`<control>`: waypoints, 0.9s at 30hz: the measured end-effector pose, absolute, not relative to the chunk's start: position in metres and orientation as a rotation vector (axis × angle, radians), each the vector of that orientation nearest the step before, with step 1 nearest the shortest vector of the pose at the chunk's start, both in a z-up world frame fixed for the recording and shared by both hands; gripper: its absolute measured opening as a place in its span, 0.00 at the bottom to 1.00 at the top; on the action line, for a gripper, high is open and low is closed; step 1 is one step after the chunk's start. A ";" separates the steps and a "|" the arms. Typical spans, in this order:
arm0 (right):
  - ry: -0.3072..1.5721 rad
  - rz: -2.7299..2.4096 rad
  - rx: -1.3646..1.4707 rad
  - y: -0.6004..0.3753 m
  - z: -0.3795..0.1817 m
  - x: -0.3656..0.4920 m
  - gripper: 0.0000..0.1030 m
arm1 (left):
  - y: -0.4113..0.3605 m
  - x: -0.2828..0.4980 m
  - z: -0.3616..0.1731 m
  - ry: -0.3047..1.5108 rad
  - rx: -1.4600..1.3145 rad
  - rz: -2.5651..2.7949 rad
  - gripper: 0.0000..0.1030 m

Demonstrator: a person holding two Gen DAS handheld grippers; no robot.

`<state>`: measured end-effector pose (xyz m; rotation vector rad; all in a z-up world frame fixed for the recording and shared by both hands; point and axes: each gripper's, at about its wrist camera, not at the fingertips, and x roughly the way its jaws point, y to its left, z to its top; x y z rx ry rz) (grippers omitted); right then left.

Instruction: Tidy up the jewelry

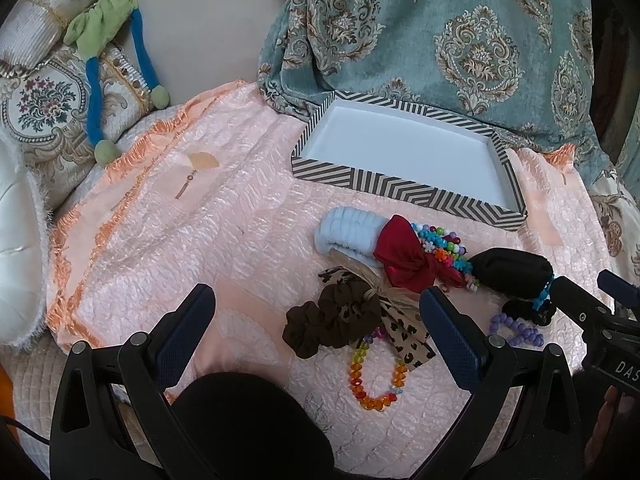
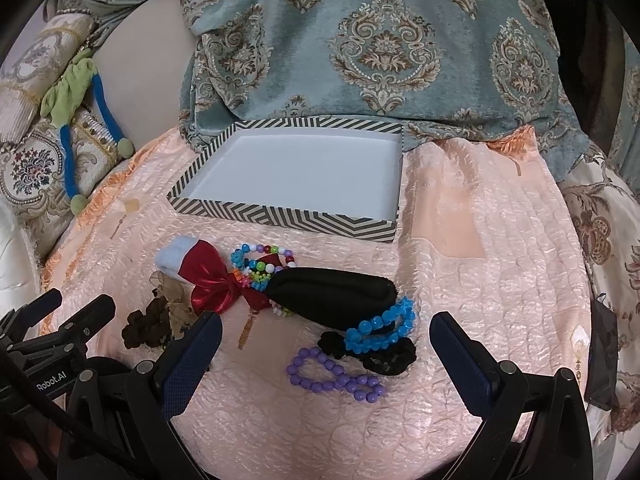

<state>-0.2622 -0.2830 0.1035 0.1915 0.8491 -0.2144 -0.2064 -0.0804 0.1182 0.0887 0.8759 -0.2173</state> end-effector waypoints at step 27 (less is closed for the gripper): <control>0.887 -0.166 0.148 -0.346 0.097 -0.250 1.00 | -0.062 -0.172 0.092 1.047 0.080 -0.304 0.99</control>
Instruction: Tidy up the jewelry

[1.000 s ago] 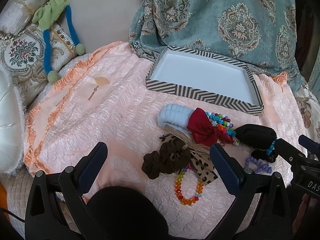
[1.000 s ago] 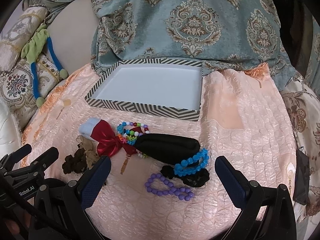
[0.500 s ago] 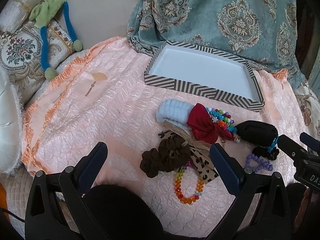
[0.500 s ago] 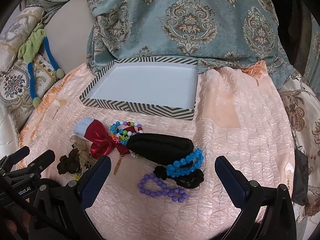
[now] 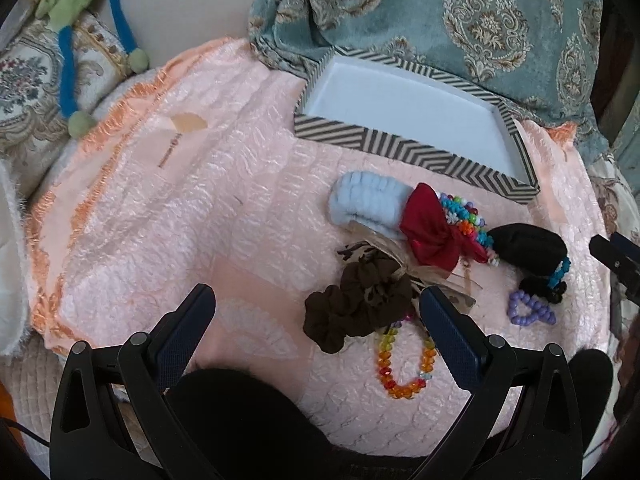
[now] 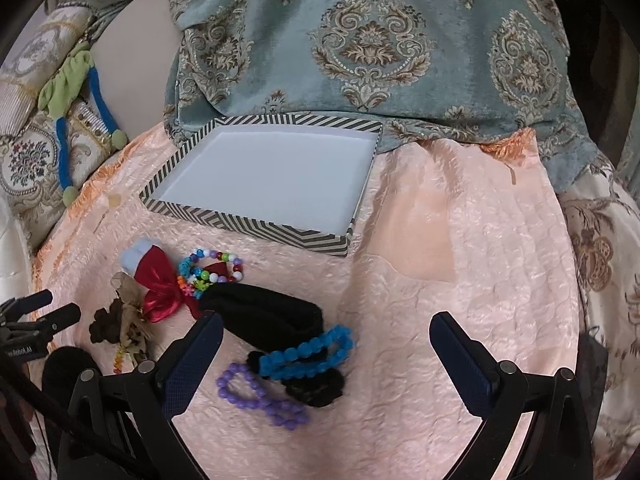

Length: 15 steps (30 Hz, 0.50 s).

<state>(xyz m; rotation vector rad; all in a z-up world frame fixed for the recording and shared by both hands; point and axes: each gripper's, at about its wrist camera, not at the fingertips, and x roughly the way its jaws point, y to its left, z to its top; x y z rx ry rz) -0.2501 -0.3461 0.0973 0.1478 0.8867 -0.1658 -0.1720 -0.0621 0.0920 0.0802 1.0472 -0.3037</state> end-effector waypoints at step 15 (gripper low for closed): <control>0.910 -0.054 0.200 -0.348 0.086 -0.242 0.98 | -0.068 -0.151 0.091 1.123 -0.023 -0.400 0.99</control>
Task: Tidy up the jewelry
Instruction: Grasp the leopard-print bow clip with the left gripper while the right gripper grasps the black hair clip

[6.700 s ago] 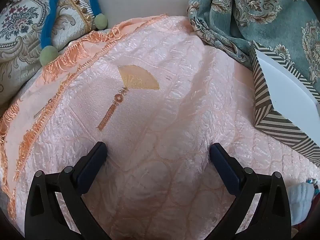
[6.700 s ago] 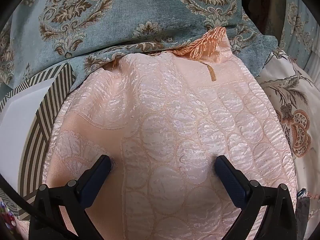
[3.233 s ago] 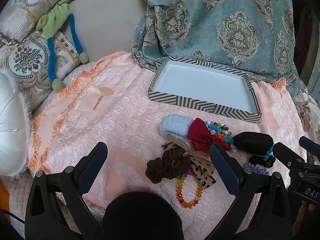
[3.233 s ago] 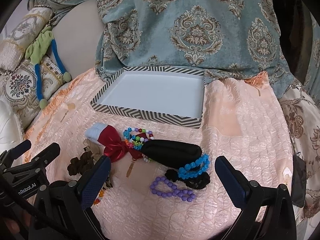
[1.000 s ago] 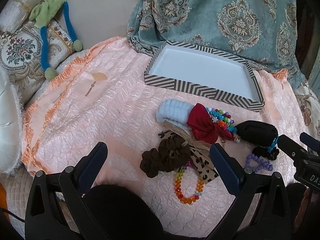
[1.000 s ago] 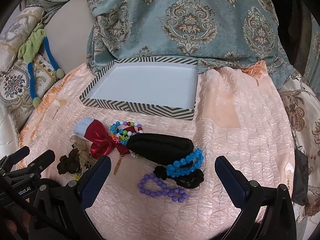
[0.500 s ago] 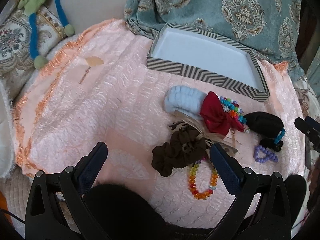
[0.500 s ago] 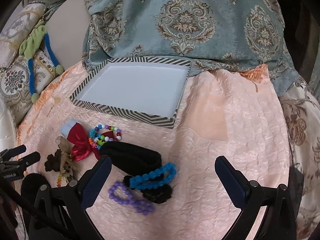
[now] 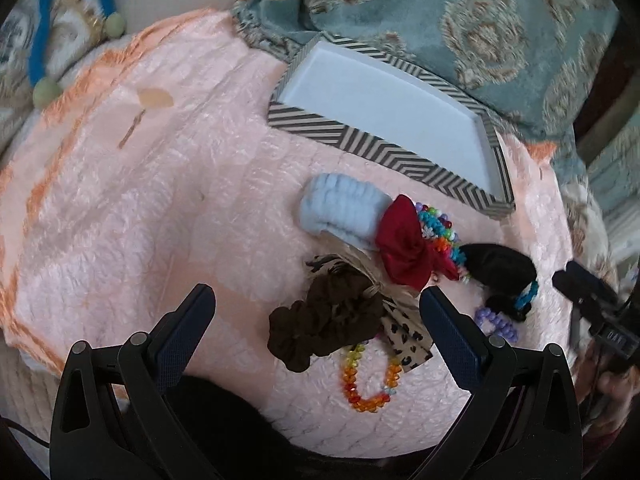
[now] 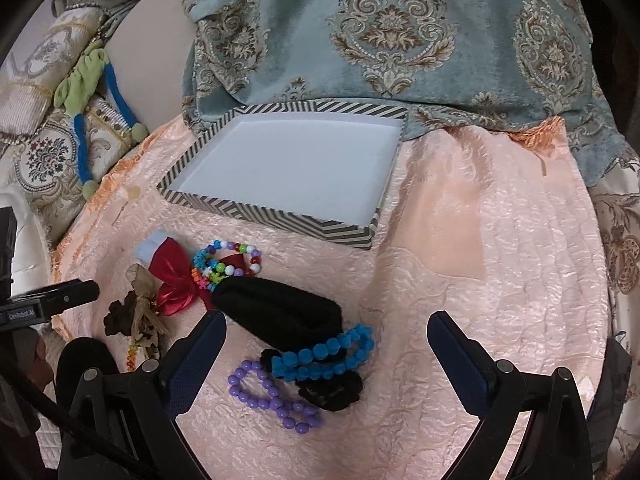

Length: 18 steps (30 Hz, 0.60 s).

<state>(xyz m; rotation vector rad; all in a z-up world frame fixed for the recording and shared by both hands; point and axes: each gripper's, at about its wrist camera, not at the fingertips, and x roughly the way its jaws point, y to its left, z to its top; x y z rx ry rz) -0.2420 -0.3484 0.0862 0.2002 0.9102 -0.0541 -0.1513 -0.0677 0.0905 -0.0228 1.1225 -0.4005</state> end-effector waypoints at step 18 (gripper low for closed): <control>1.023 0.069 0.164 -0.343 0.043 -0.201 0.38 | -0.093 -0.136 0.040 1.241 0.096 -0.523 0.46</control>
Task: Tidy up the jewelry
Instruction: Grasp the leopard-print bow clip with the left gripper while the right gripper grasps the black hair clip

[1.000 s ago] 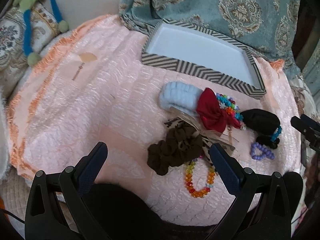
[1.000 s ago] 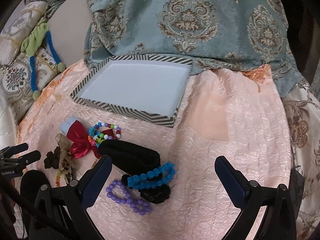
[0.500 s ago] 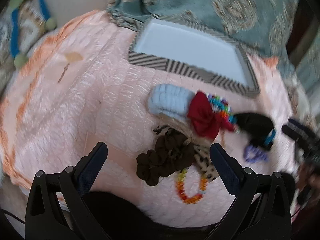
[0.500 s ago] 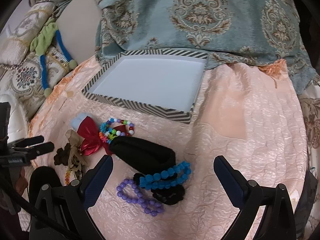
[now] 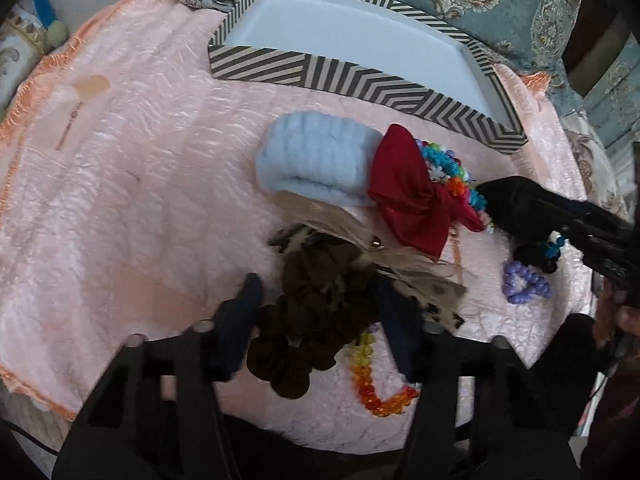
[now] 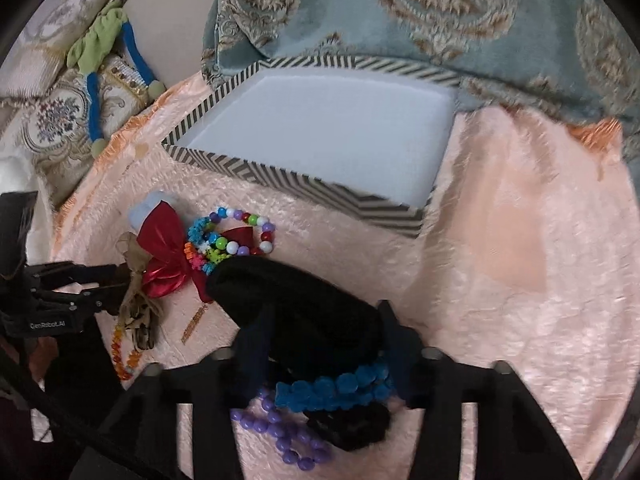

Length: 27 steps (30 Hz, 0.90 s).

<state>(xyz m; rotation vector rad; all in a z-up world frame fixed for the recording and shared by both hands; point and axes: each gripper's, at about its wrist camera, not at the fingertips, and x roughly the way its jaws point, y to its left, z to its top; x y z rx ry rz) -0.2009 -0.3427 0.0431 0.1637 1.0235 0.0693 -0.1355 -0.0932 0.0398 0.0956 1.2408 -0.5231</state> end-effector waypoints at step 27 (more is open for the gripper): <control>0.762 0.028 0.278 -0.358 0.114 -0.230 0.13 | -0.082 -0.138 0.145 1.033 -0.003 -0.559 0.12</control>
